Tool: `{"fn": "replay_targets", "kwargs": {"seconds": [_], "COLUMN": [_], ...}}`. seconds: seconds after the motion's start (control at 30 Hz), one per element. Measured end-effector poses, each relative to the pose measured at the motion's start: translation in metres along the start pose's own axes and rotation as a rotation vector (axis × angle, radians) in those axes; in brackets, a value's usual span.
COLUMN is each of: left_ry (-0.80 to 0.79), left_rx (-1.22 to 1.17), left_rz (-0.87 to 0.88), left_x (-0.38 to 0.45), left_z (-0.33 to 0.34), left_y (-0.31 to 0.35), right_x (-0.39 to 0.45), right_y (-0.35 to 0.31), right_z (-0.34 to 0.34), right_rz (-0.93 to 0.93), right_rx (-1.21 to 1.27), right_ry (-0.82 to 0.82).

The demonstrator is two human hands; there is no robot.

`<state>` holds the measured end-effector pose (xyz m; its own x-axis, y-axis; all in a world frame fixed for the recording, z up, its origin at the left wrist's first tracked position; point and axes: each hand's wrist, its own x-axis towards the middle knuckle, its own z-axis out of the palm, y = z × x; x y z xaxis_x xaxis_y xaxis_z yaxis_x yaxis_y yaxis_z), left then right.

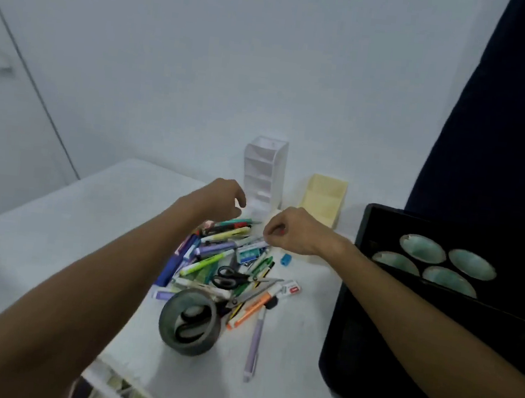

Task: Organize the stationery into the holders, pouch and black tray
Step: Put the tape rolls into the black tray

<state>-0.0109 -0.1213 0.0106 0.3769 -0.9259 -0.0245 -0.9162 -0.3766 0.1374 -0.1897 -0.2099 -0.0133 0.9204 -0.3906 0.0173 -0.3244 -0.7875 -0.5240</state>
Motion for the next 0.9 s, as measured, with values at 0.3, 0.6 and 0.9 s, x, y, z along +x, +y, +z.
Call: {"fn": "replay_targets", "kwargs": {"seconds": [0.3, 0.6, 0.9], "left_ry": [-0.072, -0.079, 0.006], "left_rx": [0.038, 0.090, 0.050], "left_rz": [-0.205, -0.164, -0.149], "left_x": [-0.042, -0.021, -0.021], "left_z": [0.035, 0.074, 0.095], "left_y": [-0.101, -0.137, -0.149], "right_x": [0.031, 0.042, 0.039], "right_y": [-0.051, -0.062, -0.061], "right_z": [0.067, 0.099, 0.103], "right_rz": [-0.081, -0.053, -0.026], "right_rx": [0.020, -0.090, -0.018], "right_ry": [-0.281, -0.539, -0.524]}}
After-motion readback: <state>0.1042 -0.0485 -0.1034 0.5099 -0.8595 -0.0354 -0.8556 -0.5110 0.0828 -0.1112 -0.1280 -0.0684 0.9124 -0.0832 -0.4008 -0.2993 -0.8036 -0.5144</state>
